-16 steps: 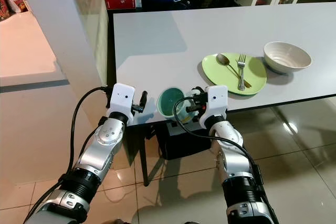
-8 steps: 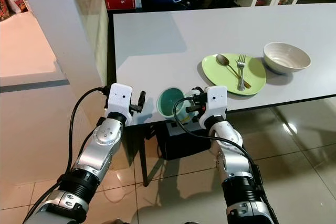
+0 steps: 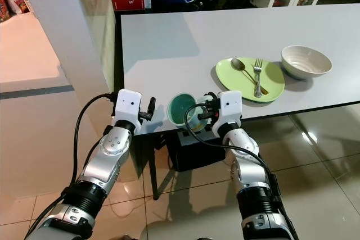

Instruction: Setting the table

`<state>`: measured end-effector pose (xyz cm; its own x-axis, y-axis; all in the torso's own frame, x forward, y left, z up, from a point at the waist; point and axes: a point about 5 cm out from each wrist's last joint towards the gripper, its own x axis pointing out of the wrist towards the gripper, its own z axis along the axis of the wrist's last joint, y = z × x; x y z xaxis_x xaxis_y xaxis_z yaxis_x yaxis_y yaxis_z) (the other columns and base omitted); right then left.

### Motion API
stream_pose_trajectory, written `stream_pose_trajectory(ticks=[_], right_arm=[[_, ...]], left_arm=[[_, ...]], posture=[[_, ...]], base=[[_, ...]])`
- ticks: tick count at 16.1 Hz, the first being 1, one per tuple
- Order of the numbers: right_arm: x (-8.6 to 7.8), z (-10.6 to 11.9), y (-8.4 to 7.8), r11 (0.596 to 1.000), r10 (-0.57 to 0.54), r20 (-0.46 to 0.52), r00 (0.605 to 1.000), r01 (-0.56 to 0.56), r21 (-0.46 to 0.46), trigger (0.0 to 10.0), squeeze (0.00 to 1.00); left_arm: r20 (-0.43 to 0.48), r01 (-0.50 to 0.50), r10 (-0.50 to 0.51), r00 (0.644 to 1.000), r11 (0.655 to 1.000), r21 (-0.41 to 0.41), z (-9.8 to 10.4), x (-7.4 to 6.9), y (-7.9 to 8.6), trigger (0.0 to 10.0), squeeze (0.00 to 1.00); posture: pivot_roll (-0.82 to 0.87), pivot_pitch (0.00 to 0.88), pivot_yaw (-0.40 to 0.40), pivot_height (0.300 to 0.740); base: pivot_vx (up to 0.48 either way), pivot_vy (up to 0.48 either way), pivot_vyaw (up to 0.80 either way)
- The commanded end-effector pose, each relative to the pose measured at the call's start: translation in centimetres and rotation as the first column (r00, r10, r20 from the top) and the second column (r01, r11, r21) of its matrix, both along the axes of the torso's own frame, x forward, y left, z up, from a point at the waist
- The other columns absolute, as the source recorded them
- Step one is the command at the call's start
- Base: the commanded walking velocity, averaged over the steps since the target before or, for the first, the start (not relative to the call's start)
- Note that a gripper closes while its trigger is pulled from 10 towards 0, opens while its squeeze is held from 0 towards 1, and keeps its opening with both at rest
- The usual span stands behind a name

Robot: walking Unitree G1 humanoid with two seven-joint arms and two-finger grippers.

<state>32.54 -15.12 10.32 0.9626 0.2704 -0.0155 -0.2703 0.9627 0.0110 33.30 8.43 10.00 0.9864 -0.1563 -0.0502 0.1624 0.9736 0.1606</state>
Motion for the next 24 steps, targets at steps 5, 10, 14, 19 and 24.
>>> stream_pose_trajectory(ticks=[5,10,14,19,24], right_arm=[[-0.21,-0.99,0.41,1.000,0.005,-0.040,0.999,-0.006,-0.014,10.0,0.00],[-0.46,-1.25,0.45,1.000,0.005,-0.046,0.999,-0.006,-0.017,10.0,0.00],[-0.49,-1.38,0.63,1.000,0.004,-0.049,0.999,-0.004,-0.013,10.0,0.00],[-0.60,-1.64,0.88,1.000,0.008,-0.053,0.999,-0.009,-0.010,10.0,0.00],[-0.51,-1.57,1.00,0.999,0.025,-0.053,0.998,-0.026,-0.031,10.0,0.00]], left_arm=[[0.010,-0.014,0.014,1.000,1.000,-0.006,0.44,0.22,0.36,10.0,0.00],[0.013,-0.010,0.010,1.000,1.000,-0.012,0.48,0.29,0.30,10.0,0.00],[0.021,-0.008,0.008,1.000,1.000,-0.009,0.65,0.30,0.59,10.0,0.00],[0.028,0.003,-0.003,1.000,1.000,0.006,0.73,0.27,0.68,10.0,0.00],[0.036,-0.008,0.007,0.999,1.000,0.027,0.66,0.37,0.80,10.0,0.00]], posture=[[-0.01,0.000,0.006,0.740],[-0.02,0.000,0.008,0.740],[-0.01,0.000,0.020,0.740],[-0.01,0.000,0.023,0.740],[-0.02,0.000,0.002,0.740]], base=[[0.000,0.000,0.00],[0.000,0.000,0.00],[0.000,0.000,0.00],[0.000,0.000,0.00],[0.000,0.000,0.00]])
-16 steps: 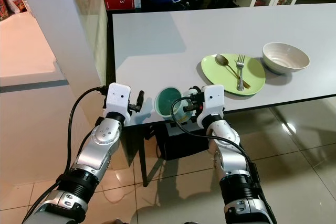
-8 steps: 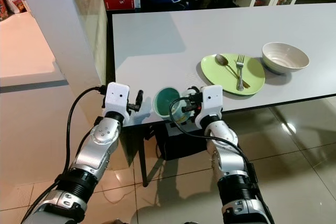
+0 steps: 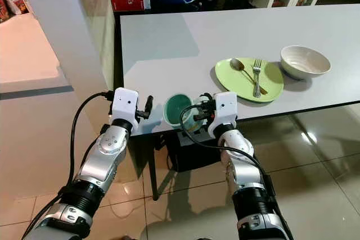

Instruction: Setting the table

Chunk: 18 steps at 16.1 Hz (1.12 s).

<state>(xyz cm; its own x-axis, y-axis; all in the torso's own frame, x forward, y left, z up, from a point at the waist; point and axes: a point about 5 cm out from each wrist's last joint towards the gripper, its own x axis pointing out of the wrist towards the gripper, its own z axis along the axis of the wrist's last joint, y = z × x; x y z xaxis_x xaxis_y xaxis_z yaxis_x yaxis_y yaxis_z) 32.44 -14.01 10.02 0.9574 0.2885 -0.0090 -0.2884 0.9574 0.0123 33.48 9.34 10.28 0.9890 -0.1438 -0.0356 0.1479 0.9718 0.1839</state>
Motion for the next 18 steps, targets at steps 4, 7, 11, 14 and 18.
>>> stream_pose_trajectory(ticks=[4,7,11,14,18], right_arm=[[-0.3,-1.3,0.0,0.999,0.011,-0.061,0.998,-0.013,-0.035,10.0,0.00],[-0.4,-1.3,0.1,1.000,0.009,-0.060,0.998,-0.011,-0.020,10.0,0.00],[-0.6,-1.7,0.6,1.000,0.006,-0.086,0.996,-0.005,0.009,10.0,0.00],[-0.4,-1.7,0.9,1.000,0.013,-0.093,0.996,-0.013,0.001,10.0,0.00],[-0.1,-1.6,1.0,1.000,0.015,-0.098,0.995,-0.015,0.007,10.0,0.00]], left_arm=[[0.018,0.007,-0.007,1.000,1.000,-0.001,0.6,0.3,0.0,10.0,0.00],[0.022,0.014,-0.014,1.000,1.000,0.000,0.6,0.2,-0.1,10.0,0.00],[0.024,0.011,-0.011,1.000,1.000,0.007,0.5,0.0,0.1,10.0,0.00],[0.033,0.030,-0.030,0.999,0.999,0.018,0.7,0.0,-0.4,10.0,0.00],[0.036,0.021,-0.021,0.999,1.000,0.024,0.9,0.3,0.0,10.0,0.00]], posture=[[-0.01,0.000,0.005,0.740],[-0.01,0.000,0.003,0.740],[0.00,0.000,0.008,0.740],[0.00,0.000,0.007,0.740],[0.01,0.000,0.008,0.740]], base=[[0.000,0.000,0.00],[0.000,0.000,0.00],[0.000,0.000,0.00],[0.000,0.000,0.00],[0.000,0.000,0.00]])
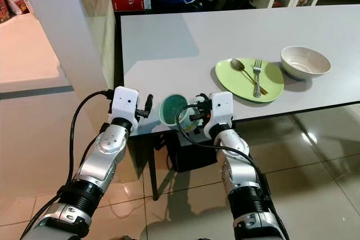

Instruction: Setting the table

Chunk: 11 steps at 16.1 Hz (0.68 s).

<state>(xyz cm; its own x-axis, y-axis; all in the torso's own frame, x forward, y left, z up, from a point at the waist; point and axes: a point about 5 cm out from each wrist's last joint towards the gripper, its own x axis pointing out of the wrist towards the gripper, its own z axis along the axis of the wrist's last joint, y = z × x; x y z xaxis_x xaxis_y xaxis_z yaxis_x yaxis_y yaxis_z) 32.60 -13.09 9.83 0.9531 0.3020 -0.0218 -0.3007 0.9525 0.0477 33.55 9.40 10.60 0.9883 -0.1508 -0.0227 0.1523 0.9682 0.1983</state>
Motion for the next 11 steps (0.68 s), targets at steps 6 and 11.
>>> stream_pose_trajectory(ticks=[6,11], right_arm=[[-0.09,-1.27,0.97,0.999,0.053,-0.077,0.996,-0.053,0.002,10.0,0.00],[-0.08,-1.55,0.84,0.998,0.057,-0.085,0.995,-0.058,-0.001,10.0,0.00]], left_arm=[[0.025,-0.003,0.002,1.000,0.999,0.036,0.75,0.38,0.25,10.0,0.00],[0.024,-0.001,0.000,1.000,0.999,0.035,0.67,0.32,0.31,10.0,0.00]], posture=[[0.03,0.000,0.012,0.740],[0.03,0.000,0.014,0.740]], base=[[0.000,0.000,0.52],[0.000,0.000,0.55]])
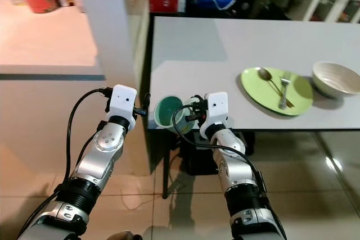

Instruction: Setting the table

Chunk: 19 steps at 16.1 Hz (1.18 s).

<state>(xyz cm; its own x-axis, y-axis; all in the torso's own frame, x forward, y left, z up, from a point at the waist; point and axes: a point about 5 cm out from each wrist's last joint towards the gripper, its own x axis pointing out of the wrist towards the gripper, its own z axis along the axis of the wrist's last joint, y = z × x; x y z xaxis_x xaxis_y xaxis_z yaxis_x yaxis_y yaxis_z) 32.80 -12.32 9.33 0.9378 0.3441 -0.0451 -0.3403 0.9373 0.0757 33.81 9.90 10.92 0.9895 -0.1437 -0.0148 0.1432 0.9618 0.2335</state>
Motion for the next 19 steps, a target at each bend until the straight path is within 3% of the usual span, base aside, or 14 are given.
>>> stream_pose_trajectory(ticks=[1,17,19], right_arm=[[-0.28,-1.21,0.00,1.000,-0.004,-0.063,0.998,0.002,-0.021,10.0,0.00],[-1.02,-1.63,-0.23,1.000,0.010,-0.073,0.997,-0.010,-0.006,10.0,0.00],[-1.12,-1.70,-0.22,1.000,0.013,-0.077,0.997,-0.014,-0.007,10.0,0.00]], left_arm=[[0.010,0.004,-0.004,1.000,1.000,0.001,0.29,0.05,-0.05,10.0,0.00],[0.033,-0.016,0.017,0.999,0.999,-0.043,0.75,-0.06,-0.04,10.0,0.00],[0.049,-0.035,0.035,0.998,0.999,-0.006,0.82,-0.12,0.08,10.0,0.00]], posture=[[0.03,0.000,0.016,0.740],[0.02,0.000,0.018,0.740],[0.01,0.000,0.016,0.740]], base=[[0.000,0.000,0.00],[0.000,0.000,0.00],[0.000,0.000,0.00]])
